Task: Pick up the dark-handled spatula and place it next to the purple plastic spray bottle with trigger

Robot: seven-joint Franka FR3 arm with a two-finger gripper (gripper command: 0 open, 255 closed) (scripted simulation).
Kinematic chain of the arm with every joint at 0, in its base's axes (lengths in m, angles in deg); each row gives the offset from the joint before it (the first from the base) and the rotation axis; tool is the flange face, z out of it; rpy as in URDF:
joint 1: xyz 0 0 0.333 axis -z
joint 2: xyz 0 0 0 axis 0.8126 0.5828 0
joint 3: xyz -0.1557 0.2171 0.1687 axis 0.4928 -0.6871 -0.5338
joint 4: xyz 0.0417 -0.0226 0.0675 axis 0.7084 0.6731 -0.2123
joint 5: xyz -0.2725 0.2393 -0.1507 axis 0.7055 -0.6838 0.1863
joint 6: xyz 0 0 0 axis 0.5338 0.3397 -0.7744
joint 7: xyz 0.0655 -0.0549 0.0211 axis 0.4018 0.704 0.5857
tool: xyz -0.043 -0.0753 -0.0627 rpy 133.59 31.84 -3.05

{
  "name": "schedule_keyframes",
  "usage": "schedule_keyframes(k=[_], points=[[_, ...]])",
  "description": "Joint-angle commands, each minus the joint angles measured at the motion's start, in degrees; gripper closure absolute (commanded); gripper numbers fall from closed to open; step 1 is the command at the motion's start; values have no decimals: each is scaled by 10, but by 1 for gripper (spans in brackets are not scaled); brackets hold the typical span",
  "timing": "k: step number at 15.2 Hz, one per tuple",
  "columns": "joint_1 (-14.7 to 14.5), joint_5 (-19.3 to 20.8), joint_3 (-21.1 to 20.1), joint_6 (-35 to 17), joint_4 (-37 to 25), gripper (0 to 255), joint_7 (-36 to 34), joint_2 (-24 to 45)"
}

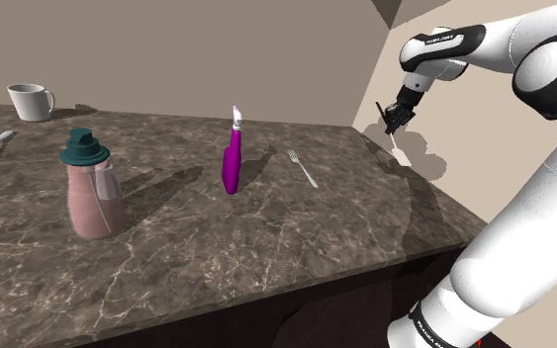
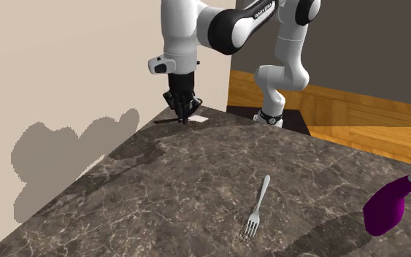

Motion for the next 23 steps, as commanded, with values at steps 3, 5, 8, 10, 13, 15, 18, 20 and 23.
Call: schedule_keyframes(k=[3, 5, 8, 10, 13, 15, 18, 20, 23], points=[[1, 1, 1, 32, -32, 255, 0, -1], [1, 1, 1, 48, -47, 255, -1, 0], [2, 0, 1, 71, -72, 255, -1, 1], [2, -1, 2, 87, -90, 255, 0, 3], [3, -3, 3, 111, -117, 255, 0, 7], [4, -5, 3, 128, -137, 255, 1, 11], [7, -9, 5, 153, -168, 255, 3, 18], [8, -12, 6, 170, -190, 255, 5, 23], [12, -18, 7, 197, -225, 255, 7, 33]])
